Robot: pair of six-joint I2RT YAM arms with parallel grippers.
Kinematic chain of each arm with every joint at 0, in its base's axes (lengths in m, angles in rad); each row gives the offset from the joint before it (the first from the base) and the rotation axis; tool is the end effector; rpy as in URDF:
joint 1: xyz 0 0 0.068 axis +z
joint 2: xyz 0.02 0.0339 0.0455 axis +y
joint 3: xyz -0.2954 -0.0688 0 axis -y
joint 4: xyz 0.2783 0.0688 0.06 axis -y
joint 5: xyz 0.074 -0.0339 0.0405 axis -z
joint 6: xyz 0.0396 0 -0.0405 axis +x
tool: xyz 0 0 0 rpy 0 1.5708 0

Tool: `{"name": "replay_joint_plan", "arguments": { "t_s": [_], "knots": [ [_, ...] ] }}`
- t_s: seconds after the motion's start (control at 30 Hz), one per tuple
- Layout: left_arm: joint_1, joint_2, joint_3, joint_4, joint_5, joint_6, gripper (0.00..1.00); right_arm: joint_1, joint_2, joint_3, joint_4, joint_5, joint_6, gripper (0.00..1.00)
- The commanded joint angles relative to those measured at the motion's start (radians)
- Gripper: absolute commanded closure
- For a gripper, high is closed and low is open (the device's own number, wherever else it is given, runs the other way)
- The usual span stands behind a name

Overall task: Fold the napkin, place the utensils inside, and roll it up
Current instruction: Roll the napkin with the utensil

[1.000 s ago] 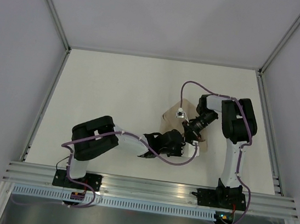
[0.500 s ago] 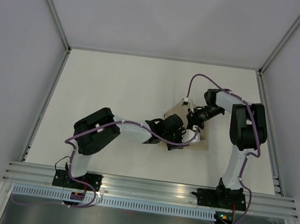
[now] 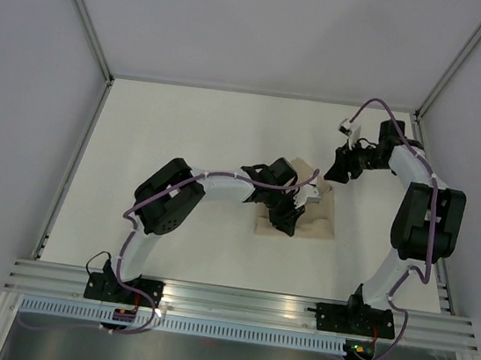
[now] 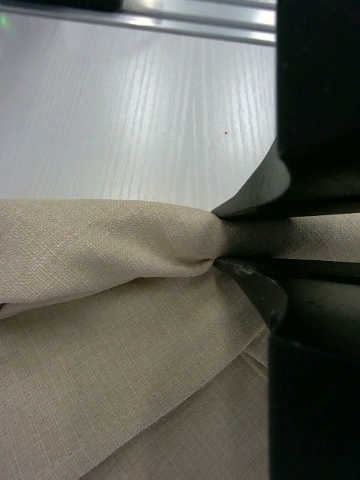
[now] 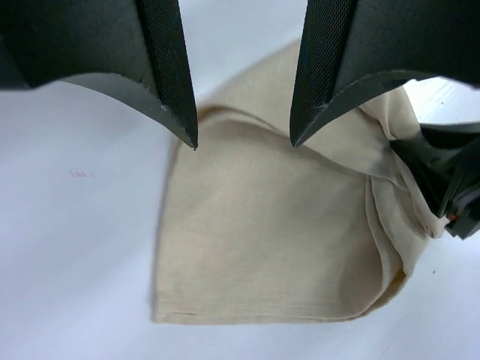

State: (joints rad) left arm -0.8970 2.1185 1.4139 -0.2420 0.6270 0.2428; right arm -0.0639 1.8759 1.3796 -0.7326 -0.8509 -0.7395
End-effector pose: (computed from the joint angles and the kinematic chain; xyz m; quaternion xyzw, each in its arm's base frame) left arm 0.2855 -0.3948 0.1451 0.5682 0.7111 -0.3718 0.1823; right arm 0.4166 0.0032 0.2212 -0.3637 0.8236 0.3138 0.3016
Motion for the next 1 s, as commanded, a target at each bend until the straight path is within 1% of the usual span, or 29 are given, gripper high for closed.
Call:
{"name": "replay_joint_plan", "arguments": {
  "t_s": [0.0,0.03,0.07,0.1,0.13,0.17,0.2,0.27,0.33,0.37,0.43,0.47,0.5,0.53,0.63,0.67,0.8,0.97],
  "knots": [
    [0.049,0.095,0.066,-0.232,0.085,-0.063,0.98,-0.04,-0.15,-0.058,-0.025,-0.066,-0.096,0.42],
    [0.056,0.106,0.082,-0.25,0.1,-0.068,0.98,-0.043,-0.178,-0.088,-0.034,-0.062,-0.119,0.43],
    [0.066,0.116,0.103,-0.278,0.115,-0.076,0.98,-0.043,-0.21,-0.158,-0.028,-0.057,-0.138,0.43],
    [0.073,0.124,0.114,-0.29,0.144,-0.079,0.98,-0.045,-0.28,-0.198,-0.024,-0.047,-0.17,0.44],
    [0.088,0.145,0.125,-0.304,0.157,-0.085,0.98,-0.043,-0.319,-0.242,0.02,-0.037,-0.17,0.44],
    [0.095,0.158,0.15,-0.334,0.169,-0.085,0.98,-0.043,-0.358,-0.331,0.045,-0.031,-0.179,0.45],
    [0.108,0.182,0.163,-0.353,0.187,-0.088,0.98,-0.045,-0.441,-0.374,0.076,-0.025,-0.213,0.43],
    [0.116,0.204,0.2,-0.396,0.203,-0.096,0.98,-0.037,-0.545,-0.477,0.084,-0.022,-0.257,0.42],
    [0.125,0.236,0.224,-0.422,0.209,-0.103,0.98,-0.014,-0.601,-0.533,0.091,0.013,-0.297,0.4],
    [0.128,0.25,0.256,-0.442,0.212,-0.106,0.98,0.028,-0.651,-0.584,0.101,0.03,-0.302,0.4],
    [0.135,0.271,0.283,-0.479,0.226,-0.12,0.98,0.096,-0.696,-0.643,0.178,0.081,-0.284,0.39],
    [0.139,0.291,0.31,-0.491,0.226,-0.123,0.98,0.166,-0.728,-0.701,0.217,0.142,-0.247,0.38],
    [0.142,0.299,0.321,-0.509,0.229,-0.125,0.98,0.206,-0.741,-0.724,0.283,0.177,-0.233,0.37],
    [0.144,0.307,0.33,-0.516,0.232,-0.135,0.98,0.275,-0.748,-0.744,0.306,0.215,-0.221,0.37],
    [0.147,0.328,0.365,-0.539,0.237,-0.158,0.98,0.361,-0.736,-0.786,0.383,0.28,-0.199,0.36],
    [0.147,0.339,0.384,-0.545,0.232,-0.165,0.98,0.409,-0.713,-0.791,0.397,0.311,-0.189,0.36],
    [0.148,0.353,0.416,-0.568,0.237,-0.185,0.98,0.473,-0.669,-0.798,0.482,0.36,-0.163,0.36],
    [0.148,0.359,0.431,-0.582,0.235,-0.197,0.98,0.544,-0.608,-0.803,0.527,0.406,-0.153,0.36]
  ]
}}
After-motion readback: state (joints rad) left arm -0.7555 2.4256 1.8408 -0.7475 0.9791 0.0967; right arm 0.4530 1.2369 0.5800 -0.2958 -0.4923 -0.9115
